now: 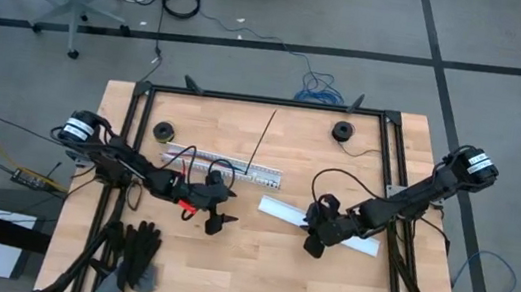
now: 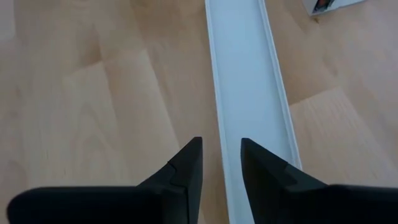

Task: Ziptie cables
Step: Close the white cable duct

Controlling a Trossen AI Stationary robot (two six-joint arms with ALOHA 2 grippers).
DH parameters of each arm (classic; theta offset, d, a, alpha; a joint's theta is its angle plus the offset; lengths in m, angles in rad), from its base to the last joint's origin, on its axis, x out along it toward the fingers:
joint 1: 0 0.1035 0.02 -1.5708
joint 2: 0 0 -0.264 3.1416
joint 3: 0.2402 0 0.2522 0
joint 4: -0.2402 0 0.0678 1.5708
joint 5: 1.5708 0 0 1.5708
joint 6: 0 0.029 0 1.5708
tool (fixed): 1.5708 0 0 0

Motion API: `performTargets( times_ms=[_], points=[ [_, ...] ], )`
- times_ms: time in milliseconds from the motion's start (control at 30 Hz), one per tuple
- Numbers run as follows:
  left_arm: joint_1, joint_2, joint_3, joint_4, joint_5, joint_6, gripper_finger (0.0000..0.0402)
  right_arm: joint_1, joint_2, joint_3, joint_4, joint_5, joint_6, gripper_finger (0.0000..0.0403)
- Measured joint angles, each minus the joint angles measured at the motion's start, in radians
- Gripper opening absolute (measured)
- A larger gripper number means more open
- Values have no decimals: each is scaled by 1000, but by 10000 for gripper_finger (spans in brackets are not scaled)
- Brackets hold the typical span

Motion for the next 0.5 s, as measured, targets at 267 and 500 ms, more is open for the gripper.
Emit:
performTargets(
  times_ms=[267, 500],
  points=[
    [0, 0, 0, 5, 0, -1, 343, -3, 0, -9, -1, -23, -87, 83],
    [1, 0, 0, 6, -3, -20, 343, -10, 71, -13, 33, -45, -82, 75]
  ],
)
